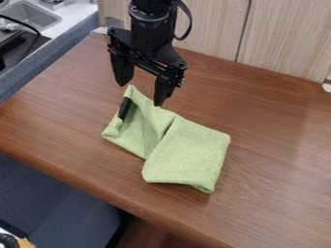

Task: Unfold the cloth from top left to bottom right

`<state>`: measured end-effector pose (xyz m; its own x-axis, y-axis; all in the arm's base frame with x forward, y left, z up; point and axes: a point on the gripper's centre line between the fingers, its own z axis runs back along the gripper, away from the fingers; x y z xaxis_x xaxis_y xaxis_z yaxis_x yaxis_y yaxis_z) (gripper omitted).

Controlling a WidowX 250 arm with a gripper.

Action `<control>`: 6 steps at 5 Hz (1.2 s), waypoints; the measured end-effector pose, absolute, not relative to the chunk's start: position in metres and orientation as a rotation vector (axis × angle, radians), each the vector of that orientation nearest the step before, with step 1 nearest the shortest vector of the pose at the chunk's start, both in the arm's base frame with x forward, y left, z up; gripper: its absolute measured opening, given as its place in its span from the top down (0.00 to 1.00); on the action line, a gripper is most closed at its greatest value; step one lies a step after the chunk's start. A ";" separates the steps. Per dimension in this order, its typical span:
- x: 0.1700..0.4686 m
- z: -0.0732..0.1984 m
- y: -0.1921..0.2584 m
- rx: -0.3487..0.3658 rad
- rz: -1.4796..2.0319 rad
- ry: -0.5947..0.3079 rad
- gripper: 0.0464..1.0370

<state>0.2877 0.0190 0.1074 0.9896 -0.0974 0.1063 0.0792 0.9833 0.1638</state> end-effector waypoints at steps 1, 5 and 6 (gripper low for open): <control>0.285 0.100 0.018 0.154 -0.092 -0.088 0.04; 0.256 0.066 -0.014 0.029 -0.287 -0.032 0.04; 0.258 0.054 -0.017 -0.027 -0.316 -0.002 0.04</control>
